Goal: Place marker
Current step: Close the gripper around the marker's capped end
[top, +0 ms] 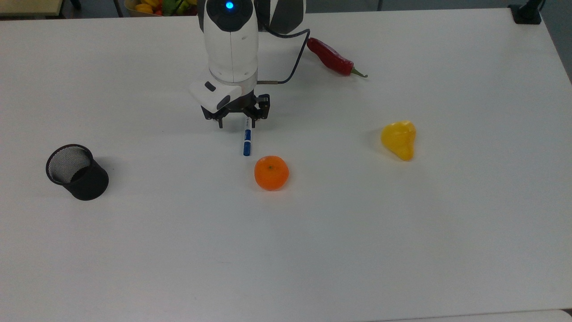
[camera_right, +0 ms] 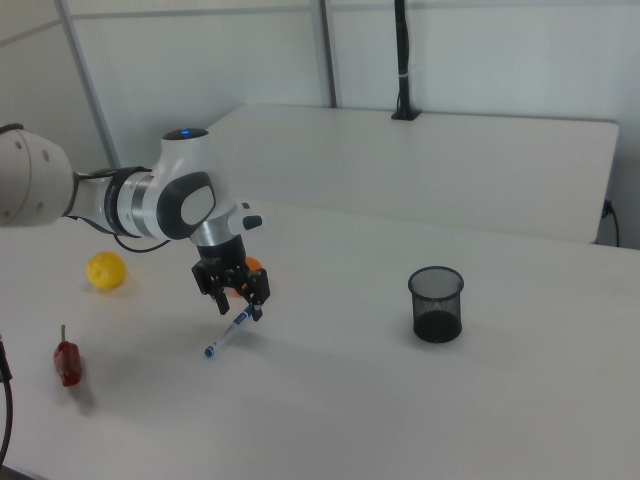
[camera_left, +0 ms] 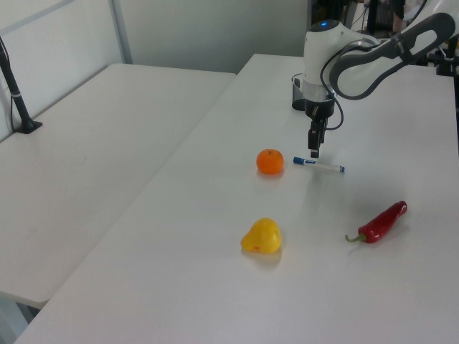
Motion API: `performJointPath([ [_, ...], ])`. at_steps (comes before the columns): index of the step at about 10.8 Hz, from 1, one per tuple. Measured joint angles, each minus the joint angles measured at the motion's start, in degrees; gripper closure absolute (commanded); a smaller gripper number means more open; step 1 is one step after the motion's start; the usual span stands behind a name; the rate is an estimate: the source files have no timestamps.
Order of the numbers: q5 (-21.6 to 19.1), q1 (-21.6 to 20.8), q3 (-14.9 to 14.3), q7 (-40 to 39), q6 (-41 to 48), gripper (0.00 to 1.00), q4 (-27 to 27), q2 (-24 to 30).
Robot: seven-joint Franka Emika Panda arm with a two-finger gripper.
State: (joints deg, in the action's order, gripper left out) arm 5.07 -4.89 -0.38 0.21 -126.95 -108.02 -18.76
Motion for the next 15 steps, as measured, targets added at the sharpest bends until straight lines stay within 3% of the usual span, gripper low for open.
performJointPath([
  [1,0.0,-0.06,0.07,0.01,-0.83,0.31,-0.33,-0.42],
  [3,0.01,-0.12,0.23,0.01,-2.89,0.48,-1.56,-0.95],
  [5,0.39,-0.45,0.32,0.03,-3.2,0.92,-2.45,-1.16],
  [6,0.41,-0.56,0.32,0.06,-3.21,1.0,-2.56,-1.19],
  [15,0.42,-0.21,0.32,1.56,-3.24,1.0,-2.08,0.43],
])
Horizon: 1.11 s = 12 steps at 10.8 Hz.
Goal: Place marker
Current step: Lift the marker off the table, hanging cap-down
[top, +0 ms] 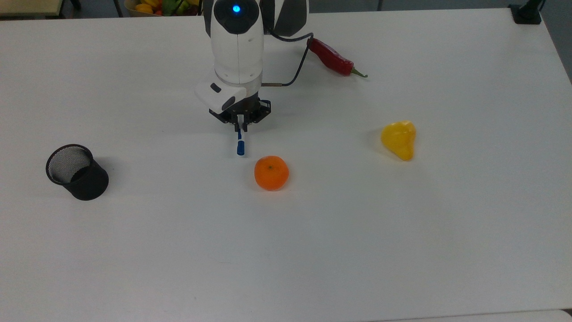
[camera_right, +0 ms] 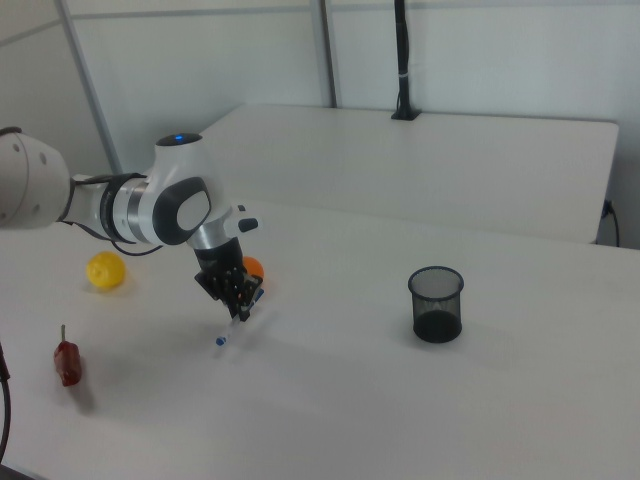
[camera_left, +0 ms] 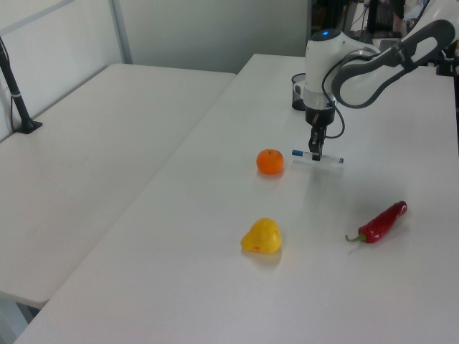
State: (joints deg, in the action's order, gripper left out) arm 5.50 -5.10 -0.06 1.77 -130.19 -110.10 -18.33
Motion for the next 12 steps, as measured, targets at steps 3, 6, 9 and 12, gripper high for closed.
performJointPath([
  [3,0.0,1.69,-0.06,0.17,0.22,1.0,0.27,4.46],
  [6,-0.91,2.64,-0.44,0.18,4.64,1.0,1.55,9.98],
  [9,-3.39,2.67,-1.46,0.2,11.15,1.0,4.14,14.5],
  [12,-5.81,2.67,-2.28,0.2,15.75,1.0,7.99,16.21],
])
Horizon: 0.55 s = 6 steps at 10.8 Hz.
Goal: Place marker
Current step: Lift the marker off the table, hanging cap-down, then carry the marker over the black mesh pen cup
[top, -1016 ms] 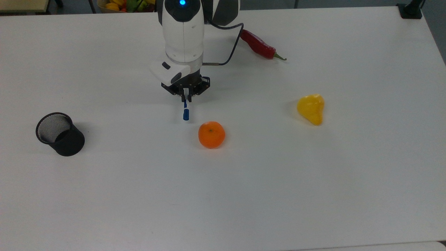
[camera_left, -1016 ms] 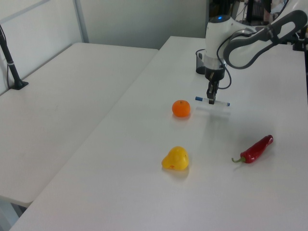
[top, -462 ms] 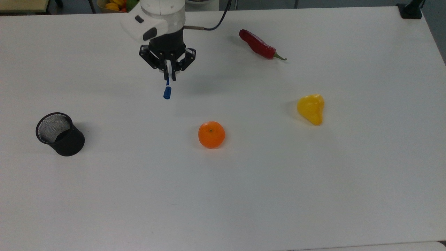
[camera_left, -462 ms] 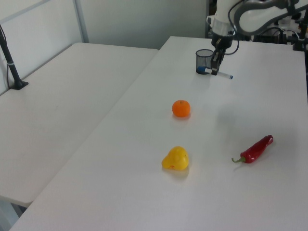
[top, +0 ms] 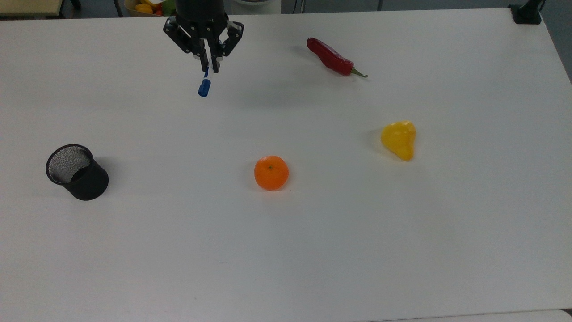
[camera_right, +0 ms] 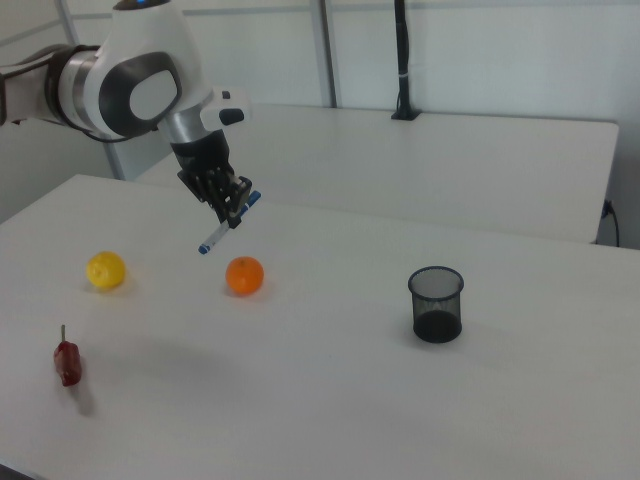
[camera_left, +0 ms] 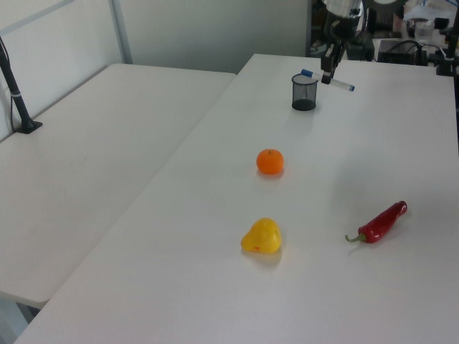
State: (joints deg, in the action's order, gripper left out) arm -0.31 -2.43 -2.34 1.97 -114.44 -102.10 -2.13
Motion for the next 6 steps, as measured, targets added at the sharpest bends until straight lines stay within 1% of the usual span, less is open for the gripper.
performJointPath([
  [3,-2.14,-0.03,-2.48,-0.86,1.63,1.0,2.68,0.95],
  [5,-3.22,-0.04,-5.32,-3.23,1.31,1.0,2.99,1.62],
  [6,-3.84,-0.02,-6.7,-4.19,-0.44,1.0,3.03,1.66],
])
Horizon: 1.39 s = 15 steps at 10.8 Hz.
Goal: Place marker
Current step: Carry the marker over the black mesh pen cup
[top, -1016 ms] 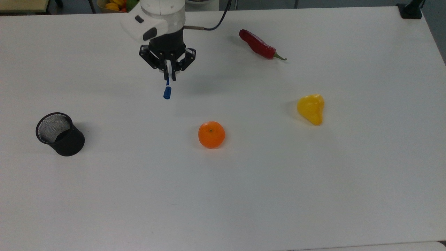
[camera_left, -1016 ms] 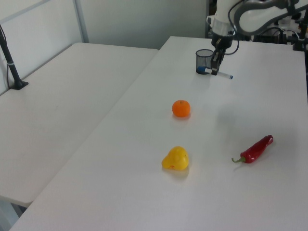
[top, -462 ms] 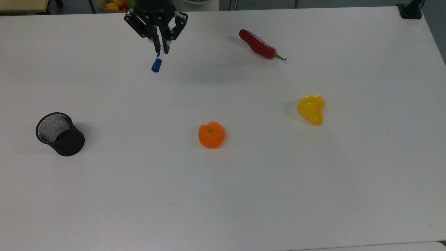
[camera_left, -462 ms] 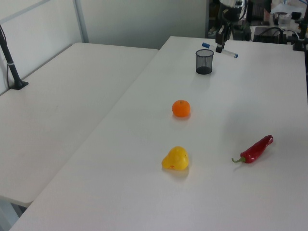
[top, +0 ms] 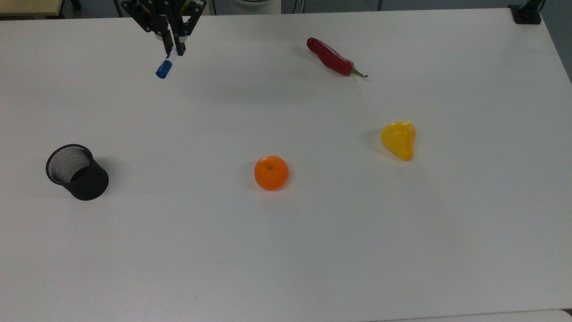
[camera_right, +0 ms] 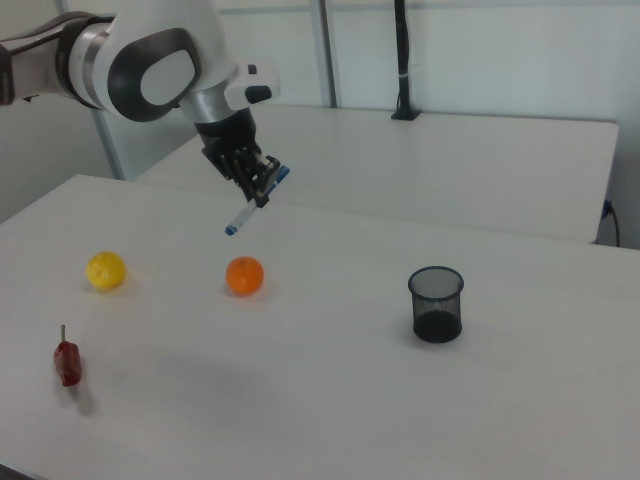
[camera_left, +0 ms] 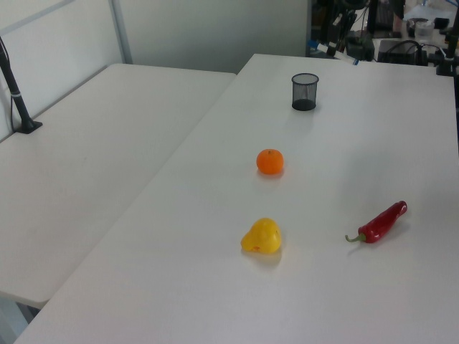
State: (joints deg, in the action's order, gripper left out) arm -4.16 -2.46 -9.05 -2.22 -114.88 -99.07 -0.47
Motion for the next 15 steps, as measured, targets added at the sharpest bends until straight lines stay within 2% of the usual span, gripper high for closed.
performJointPath([
  [4,-0.29,0.11,-5.18,-0.62,-15.02,1.0,-0.29,-1.33],
  [6,-0.3,0.86,-7.16,-0.63,-23.7,1.0,-0.53,-3.8],
  [11,-0.5,4.69,-7.66,-0.47,-47.1,1.0,-1.98,-14.06],
  [15,-0.86,6.21,-7.66,3.71,-60.62,1.0,-2.1,-20.99],
])
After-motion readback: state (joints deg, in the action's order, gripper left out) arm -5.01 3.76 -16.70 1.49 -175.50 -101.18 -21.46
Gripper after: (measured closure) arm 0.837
